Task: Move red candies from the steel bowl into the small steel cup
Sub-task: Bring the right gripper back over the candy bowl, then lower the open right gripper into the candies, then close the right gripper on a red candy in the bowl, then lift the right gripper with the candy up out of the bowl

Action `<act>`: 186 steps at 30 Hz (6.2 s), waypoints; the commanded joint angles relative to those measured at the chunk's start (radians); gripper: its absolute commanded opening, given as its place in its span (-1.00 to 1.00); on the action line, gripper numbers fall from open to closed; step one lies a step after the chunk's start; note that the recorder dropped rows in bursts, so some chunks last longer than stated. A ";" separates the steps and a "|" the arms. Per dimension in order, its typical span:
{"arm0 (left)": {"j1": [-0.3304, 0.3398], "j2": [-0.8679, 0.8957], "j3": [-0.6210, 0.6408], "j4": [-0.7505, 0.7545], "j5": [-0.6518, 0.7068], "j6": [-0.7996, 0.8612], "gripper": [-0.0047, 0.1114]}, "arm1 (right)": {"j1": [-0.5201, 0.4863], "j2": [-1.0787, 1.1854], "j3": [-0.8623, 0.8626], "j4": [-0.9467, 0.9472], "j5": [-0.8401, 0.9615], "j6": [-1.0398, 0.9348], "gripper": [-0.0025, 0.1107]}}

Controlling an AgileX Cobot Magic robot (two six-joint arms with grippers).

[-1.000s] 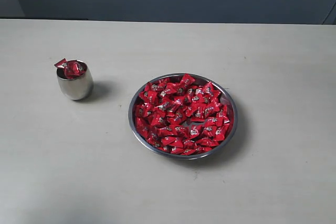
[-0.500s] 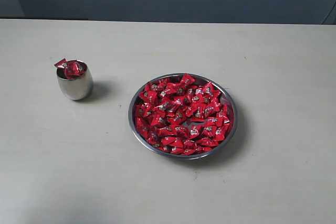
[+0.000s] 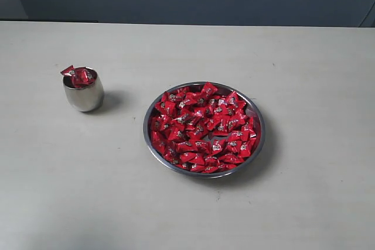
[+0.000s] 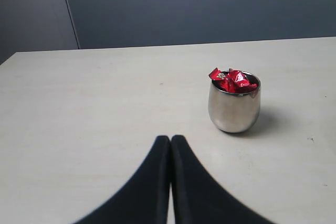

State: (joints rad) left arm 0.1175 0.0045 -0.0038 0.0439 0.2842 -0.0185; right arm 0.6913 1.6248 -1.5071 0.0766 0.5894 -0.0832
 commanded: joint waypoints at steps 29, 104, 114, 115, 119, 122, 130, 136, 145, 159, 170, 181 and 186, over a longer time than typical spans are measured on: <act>0.001 -0.004 0.004 0.001 0.001 -0.001 -0.91 | -0.061 -0.128 0.812 0.382 -0.384 -0.263 -0.97; 0.001 -0.004 0.004 0.001 0.001 -0.001 -0.91 | -0.048 0.273 0.583 0.582 -0.200 -0.326 -0.27; 0.001 -0.004 0.004 0.001 0.001 -0.001 -0.91 | -0.048 0.277 0.580 0.591 -0.177 -0.326 -0.27; 0.001 -0.004 0.004 0.001 0.001 -0.001 -0.91 | -0.048 0.277 0.577 0.591 -0.163 -0.326 -0.27; 0.001 -0.004 0.004 0.001 0.001 -0.001 -0.91 | -0.048 0.282 0.547 0.589 -0.105 -0.326 -0.27; 0.001 -0.004 0.004 0.001 0.001 -0.001 -0.91 | -0.048 0.289 0.532 0.574 -0.079 -0.326 -0.27; 0.001 -0.004 0.004 0.001 0.001 -0.001 -0.91 | -0.048 0.306 0.532 0.444 -0.045 -0.293 -0.27; 0.001 -0.004 0.004 0.001 0.001 -0.001 -0.91 | -0.048 0.306 0.531 0.421 -0.077 -0.276 -0.27; 0.001 -0.004 0.004 0.001 0.001 -0.001 -0.91 | -0.048 0.310 0.531 0.421 -0.107 -0.274 -0.27; 0.001 -0.004 0.004 0.001 0.001 -0.001 -0.91 | 0.001 0.375 0.473 0.280 -0.067 -0.097 -0.52; 0.001 -0.004 0.004 0.002 0.001 -0.001 -0.91 | 0.001 0.368 0.473 0.234 -0.044 -0.078 -0.93; 0.001 -0.004 0.004 0.002 0.001 -0.001 -0.91 | -0.003 0.233 0.473 0.199 -0.066 -0.076 -0.93; 0.001 -0.004 0.004 0.002 0.001 -0.001 -0.91 | -0.003 0.171 0.473 0.196 -0.095 -0.074 -0.93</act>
State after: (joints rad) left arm 0.1175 0.0045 -0.0038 0.0477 0.2842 -0.0185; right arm 0.6903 1.8307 -1.0378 0.2863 0.5115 -0.1590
